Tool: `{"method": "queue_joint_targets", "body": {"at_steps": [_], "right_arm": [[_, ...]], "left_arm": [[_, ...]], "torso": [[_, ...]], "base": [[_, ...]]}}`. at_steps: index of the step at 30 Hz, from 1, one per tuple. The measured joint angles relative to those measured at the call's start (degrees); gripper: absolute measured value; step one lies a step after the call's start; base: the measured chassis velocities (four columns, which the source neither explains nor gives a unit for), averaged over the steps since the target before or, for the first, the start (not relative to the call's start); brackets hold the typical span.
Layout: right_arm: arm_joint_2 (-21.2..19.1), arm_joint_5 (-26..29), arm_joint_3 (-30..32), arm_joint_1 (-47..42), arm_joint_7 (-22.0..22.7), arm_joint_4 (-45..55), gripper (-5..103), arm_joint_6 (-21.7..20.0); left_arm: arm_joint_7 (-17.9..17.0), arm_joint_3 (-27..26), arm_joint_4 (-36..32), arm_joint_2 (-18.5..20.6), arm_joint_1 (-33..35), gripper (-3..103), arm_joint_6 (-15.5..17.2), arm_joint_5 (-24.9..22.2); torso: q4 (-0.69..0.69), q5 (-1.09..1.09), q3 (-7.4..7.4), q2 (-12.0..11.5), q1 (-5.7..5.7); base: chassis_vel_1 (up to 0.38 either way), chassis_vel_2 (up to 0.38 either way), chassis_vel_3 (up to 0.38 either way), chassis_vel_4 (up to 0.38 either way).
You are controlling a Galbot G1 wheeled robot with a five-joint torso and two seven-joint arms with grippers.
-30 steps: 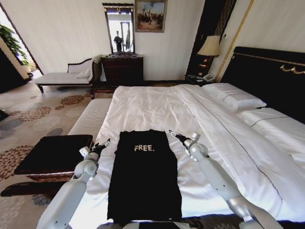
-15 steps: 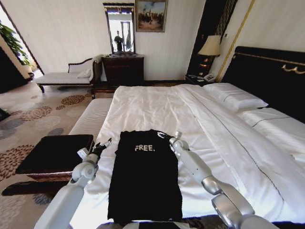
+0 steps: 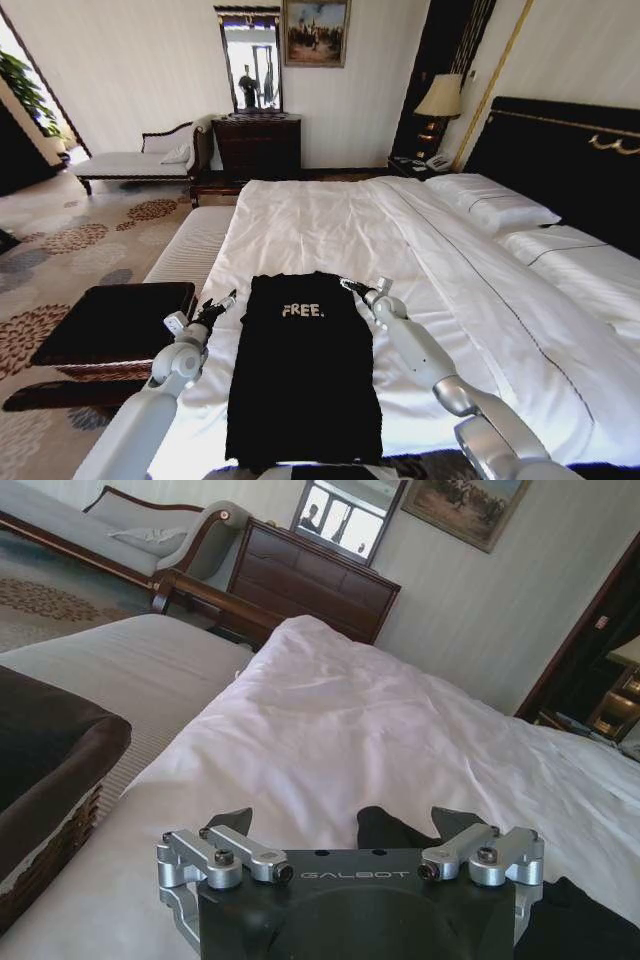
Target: Fold the clothes on the bed and place them into the basket.
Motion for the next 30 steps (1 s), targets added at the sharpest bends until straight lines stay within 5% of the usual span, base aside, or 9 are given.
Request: {"method": "queue_joint_targets", "body": {"at_steps": [6, 22, 29, 30], "right_arm": [[0.2, 0.5, -0.4, 0.7, -1.3, -2.1, 94, -0.2], [0.1, 0.6, -0.7, 0.1, -3.0, -2.8, 29, -0.1], [0.3, 0.6, -0.6, -0.6, -2.3, -1.8, 13, 0.0], [0.3, 0.8, -0.7, -0.7, -2.1, -1.5, 3, 0.0]], "left_arm": [[0.0, -0.3, 0.1, 0.2, -0.1, 100, 0.0, -0.4], [1.2, 1.6, 4.1, -0.1, -3.1, 100, 1.5, -3.9], [1.6, 3.7, 9.2, -1.2, -7.9, 100, 2.3, -7.0], [1.8, 4.5, 10.7, -1.4, -9.4, 100, 2.5, -7.2]], "torso": [[-0.03, -0.01, 0.00, 0.0, 0.00], [0.00, 0.00, 0.00, 0.0, 0.00], [-0.01, 0.01, 0.00, 0.0, 0.00], [-0.01, 0.01, 0.00, 0.0, 0.00]], "base": [[0.000, 0.000, 0.000, 0.000], [0.000, 0.000, 0.000, 0.000], [0.000, 0.000, 0.000, 0.000], [0.000, 0.000, 0.000, 0.000]]}}
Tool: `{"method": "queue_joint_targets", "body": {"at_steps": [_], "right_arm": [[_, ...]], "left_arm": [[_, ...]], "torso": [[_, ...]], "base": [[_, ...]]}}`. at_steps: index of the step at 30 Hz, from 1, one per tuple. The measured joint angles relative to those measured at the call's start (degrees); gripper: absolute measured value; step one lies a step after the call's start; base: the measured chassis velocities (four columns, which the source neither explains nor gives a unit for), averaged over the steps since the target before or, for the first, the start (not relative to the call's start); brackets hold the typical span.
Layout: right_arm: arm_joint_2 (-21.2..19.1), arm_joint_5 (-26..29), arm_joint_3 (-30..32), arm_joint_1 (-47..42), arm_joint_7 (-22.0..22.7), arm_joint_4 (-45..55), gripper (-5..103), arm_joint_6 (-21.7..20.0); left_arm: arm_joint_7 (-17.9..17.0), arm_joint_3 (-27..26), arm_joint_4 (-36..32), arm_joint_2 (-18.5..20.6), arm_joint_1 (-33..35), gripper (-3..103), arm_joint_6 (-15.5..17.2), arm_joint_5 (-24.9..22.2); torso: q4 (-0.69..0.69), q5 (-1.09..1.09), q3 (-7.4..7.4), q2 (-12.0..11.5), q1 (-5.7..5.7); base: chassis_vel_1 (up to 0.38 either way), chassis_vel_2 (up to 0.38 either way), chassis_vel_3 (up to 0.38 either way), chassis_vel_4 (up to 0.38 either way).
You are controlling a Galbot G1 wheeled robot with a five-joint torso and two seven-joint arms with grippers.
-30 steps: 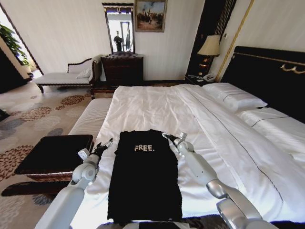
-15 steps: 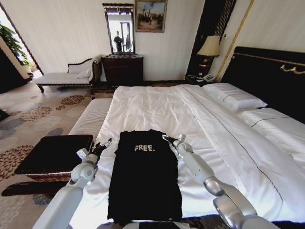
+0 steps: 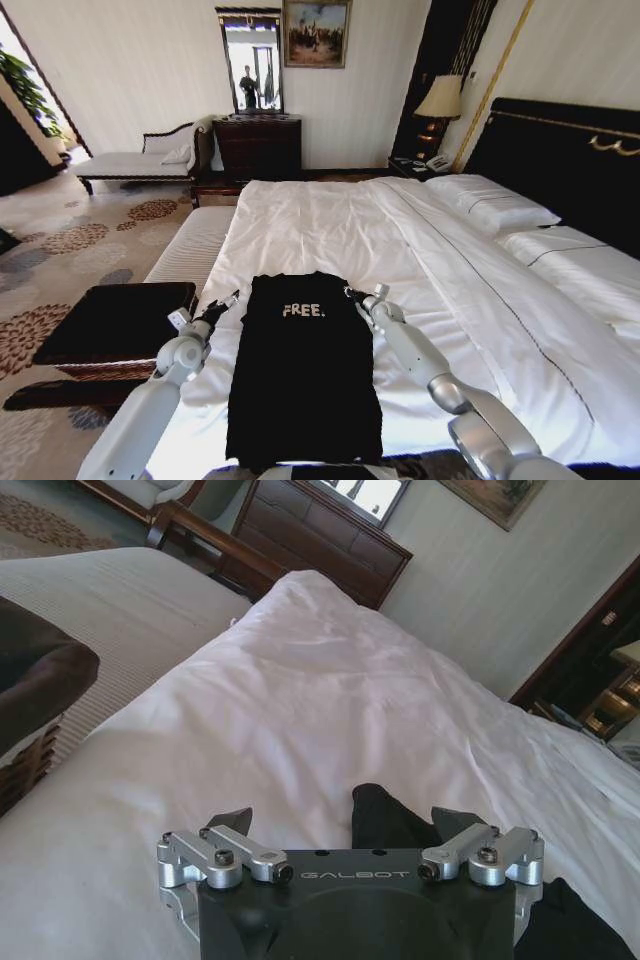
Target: Fold the clothes on the bed and place them into the basket.
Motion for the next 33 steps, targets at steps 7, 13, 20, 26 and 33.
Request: {"method": "queue_joint_targets", "body": {"at_steps": [7, 13, 20, 26, 33], "right_arm": [[0.0, 0.4, -0.1, 0.1, 0.9, 0.1, 1, -0.1], [0.2, 0.7, 0.0, 0.1, 1.6, 0.5, 1, -0.2], [0.6, 0.8, 0.4, 0.1, 1.9, 0.2, 1, -0.2], [0.7, 1.0, 0.6, 0.1, 2.2, 0.0, 1, -0.2], [0.6, 1.2, 1.2, 0.1, 2.7, -0.1, 1, -0.1]], "left_arm": [[1.8, 7.3, 10.2, -1.8, -10.4, 101, 0.2, 1.3], [3.0, 13.7, 22.5, -4.5, -20.4, 99, -0.2, 3.7], [4.9, 17.4, 29.5, -6.0, -25.0, 99, -0.5, 5.7], [7.5, 18.7, 34.0, -7.6, -27.6, 98, -0.9, 7.2], [8.0, 20.3, 35.7, -9.5, -29.4, 96, -1.2, 7.4]], "torso": [[-0.02, 0.00, 0.00, 0.0, 0.00], [-0.02, 0.00, 0.01, 0.0, 0.02], [0.00, -0.01, 0.01, 0.0, 0.01], [0.00, 0.00, 0.01, 0.0, 0.01], [-0.01, 0.00, 0.00, 0.0, 0.00]], "base": [[0.000, 0.000, 0.000, 0.000], [0.000, 0.000, 0.000, 0.000], [0.000, 0.000, 0.000, 0.000], [0.000, 0.000, 0.000, 0.000], [0.000, 0.000, 0.000, 0.000]]}}
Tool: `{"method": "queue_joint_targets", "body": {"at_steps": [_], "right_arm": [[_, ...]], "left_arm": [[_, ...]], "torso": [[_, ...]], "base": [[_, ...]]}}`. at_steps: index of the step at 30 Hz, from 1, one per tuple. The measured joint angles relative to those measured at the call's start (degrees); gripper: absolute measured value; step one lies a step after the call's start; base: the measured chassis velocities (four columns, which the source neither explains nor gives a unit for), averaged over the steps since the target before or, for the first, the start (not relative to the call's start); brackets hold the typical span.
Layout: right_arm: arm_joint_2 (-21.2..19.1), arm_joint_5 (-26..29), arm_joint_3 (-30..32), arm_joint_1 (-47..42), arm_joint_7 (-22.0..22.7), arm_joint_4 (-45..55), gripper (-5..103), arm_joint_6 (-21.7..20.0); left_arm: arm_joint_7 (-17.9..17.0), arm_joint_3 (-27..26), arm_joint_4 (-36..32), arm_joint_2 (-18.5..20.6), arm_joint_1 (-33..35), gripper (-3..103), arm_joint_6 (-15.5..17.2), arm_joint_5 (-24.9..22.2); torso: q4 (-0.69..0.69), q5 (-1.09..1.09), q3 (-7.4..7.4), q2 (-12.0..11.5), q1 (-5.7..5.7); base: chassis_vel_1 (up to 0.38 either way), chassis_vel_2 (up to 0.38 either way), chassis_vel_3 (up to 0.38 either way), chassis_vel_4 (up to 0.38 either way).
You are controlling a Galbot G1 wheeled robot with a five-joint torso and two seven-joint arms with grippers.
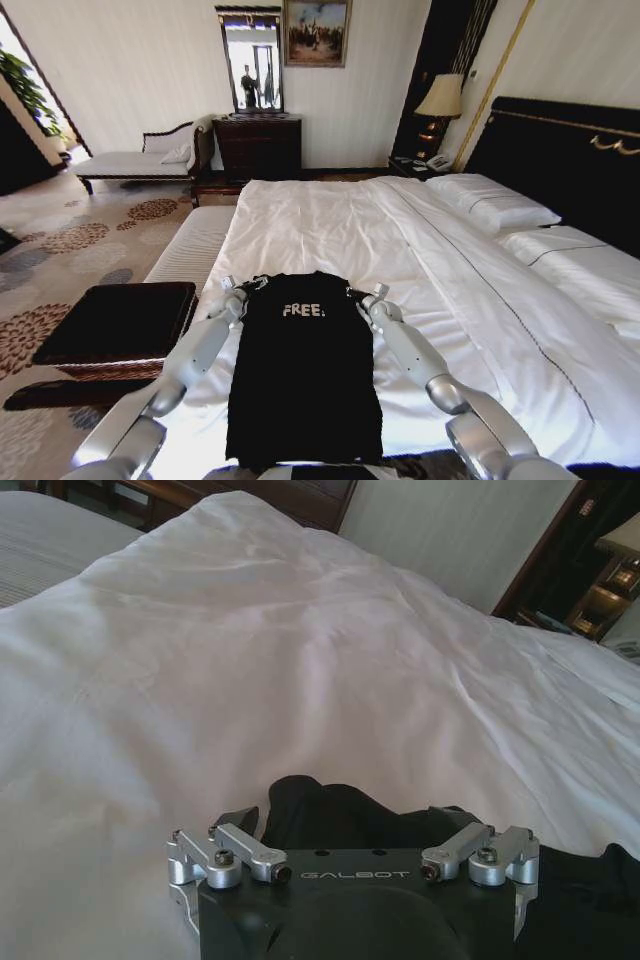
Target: Fold the clothes on the bed and place them into the basket.
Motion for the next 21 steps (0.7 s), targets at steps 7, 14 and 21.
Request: {"method": "queue_joint_targets", "body": {"at_steps": [7, 14, 21], "right_arm": [[-0.1, 0.3, 0.4, 0.0, 0.1, 0.0, 1, 0.0], [0.0, 0.4, 0.6, -0.1, 0.1, -0.2, 1, 0.2], [0.2, 0.3, 0.6, -0.3, 0.1, -0.1, 1, 0.3]], "left_arm": [[-0.2, 0.3, 1.0, -0.6, -0.2, 83, -0.5, 1.2], [-0.7, 0.1, 1.8, -0.4, 0.0, 56, -0.5, 1.5], [-0.9, -0.7, 1.9, -0.3, 0.1, 28, -1.0, 1.4]], "torso": [[0.00, 0.00, 0.00, 0.0, 0.00], [0.00, -0.01, 0.00, 0.0, 0.00], [-0.01, -0.01, 0.00, 0.0, -0.01]], "base": [[0.000, 0.000, 0.000, 0.000], [0.000, 0.000, 0.000, 0.000], [0.000, 0.000, 0.000, 0.000]]}}
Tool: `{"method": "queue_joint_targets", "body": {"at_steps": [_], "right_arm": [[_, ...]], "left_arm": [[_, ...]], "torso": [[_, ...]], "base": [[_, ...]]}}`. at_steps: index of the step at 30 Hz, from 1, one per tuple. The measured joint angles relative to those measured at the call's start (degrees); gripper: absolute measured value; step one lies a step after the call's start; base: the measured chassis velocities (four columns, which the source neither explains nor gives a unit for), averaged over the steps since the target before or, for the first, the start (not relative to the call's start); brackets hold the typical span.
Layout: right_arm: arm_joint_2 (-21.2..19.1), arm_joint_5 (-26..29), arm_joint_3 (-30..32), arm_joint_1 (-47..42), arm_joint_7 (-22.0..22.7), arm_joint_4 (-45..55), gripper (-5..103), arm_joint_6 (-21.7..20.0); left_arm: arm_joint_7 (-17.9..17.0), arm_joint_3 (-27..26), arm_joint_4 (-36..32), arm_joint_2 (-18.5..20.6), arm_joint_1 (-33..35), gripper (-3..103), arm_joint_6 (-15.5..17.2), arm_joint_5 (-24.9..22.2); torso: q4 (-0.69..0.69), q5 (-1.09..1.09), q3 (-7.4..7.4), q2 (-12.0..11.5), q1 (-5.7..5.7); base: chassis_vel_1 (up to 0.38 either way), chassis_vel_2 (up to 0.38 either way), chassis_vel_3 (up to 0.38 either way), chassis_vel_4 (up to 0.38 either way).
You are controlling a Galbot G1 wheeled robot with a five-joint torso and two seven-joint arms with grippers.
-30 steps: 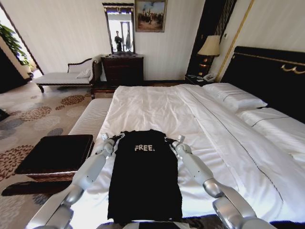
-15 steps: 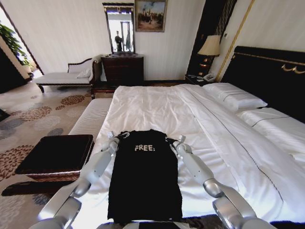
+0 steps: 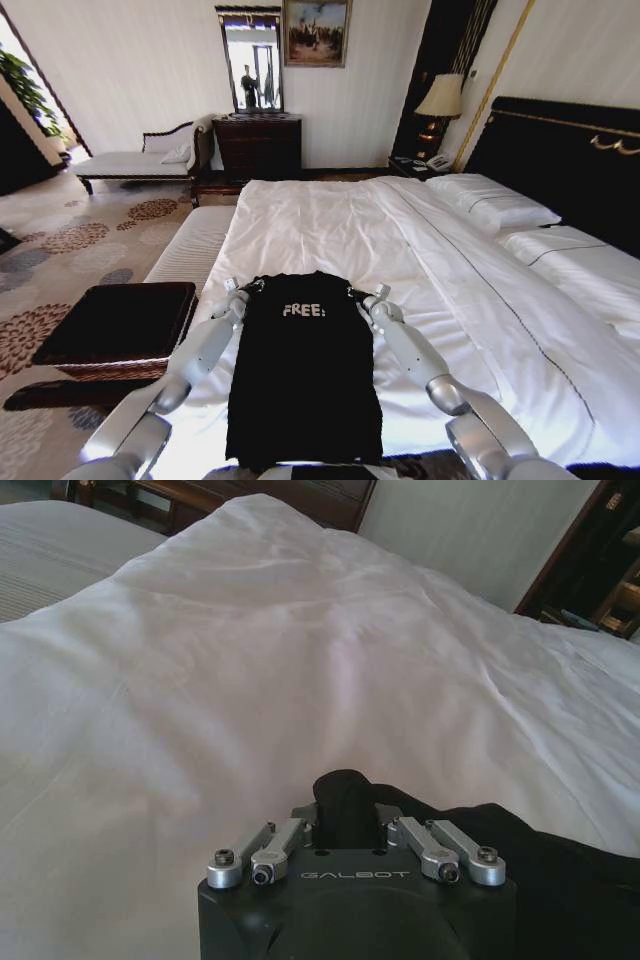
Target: Fold the clothes on the bed and place them into the basket.
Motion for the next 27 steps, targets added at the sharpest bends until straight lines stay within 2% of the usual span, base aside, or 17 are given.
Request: {"method": "queue_joint_targets", "body": {"at_steps": [1, 3, 6, 8, 14, 19, 27], "right_arm": [[0.0, 0.0, 0.0, 0.0, 0.0, 0.0, 1, 0.0], [0.0, 0.0, 0.0, 0.0, 0.0, 0.1, 1, 0.0], [-0.3, 0.3, -0.3, -0.2, 0.1, 0.6, 1, 0.0], [-0.4, 0.4, -0.4, -0.3, 0.1, 0.7, 1, 0.0], [-0.7, 0.7, -0.5, -0.8, 0.8, 2.6, 1, 0.0], [-1.7, 1.1, -0.9, -0.2, 3.3, 7.1, 1, 0.2], [-2.2, 1.2, -2.4, 3.5, 6.8, 11.4, 1, 0.8]], "left_arm": [[-0.1, -0.1, -0.1, 0.2, 0.2, 23, 0.0, -0.1], [-0.1, -0.1, -0.3, 0.3, 0.3, 23, 0.0, -0.1], [-0.2, -0.1, -1.2, 1.0, 0.8, 7, -0.1, -0.3], [-0.3, -0.1, -1.4, 1.1, 1.0, 3, -0.1, -0.4], [-0.6, -0.6, -4.6, 2.3, 2.7, 2, -0.4, -0.9], [-2.3, -1.6, -9.4, 4.0, 3.4, 2, -0.5, -3.4], [-3.1, -1.0, -11.0, 5.5, -1.8, 2, -0.1, -7.8]], "torso": [[0.00, -0.01, 0.00, 0.0, 0.00], [0.00, -0.01, 0.00, 0.0, 0.00], [0.01, -0.01, 0.00, 0.0, 0.00], [0.01, 0.00, 0.00, 0.0, 0.00], [0.00, 0.00, 0.01, 0.0, 0.01], [0.01, 0.00, 0.00, 0.0, 0.00], [0.01, -0.02, 0.01, 0.0, 0.00]], "base": [[0.000, 0.000, 0.000, 0.000], [0.000, 0.000, 0.000, 0.000], [0.000, 0.000, 0.000, 0.000], [0.000, 0.000, 0.000, 0.000], [0.000, 0.000, 0.000, 0.000], [0.000, 0.000, 0.000, 0.000], [0.000, 0.000, 0.000, 0.000]]}}
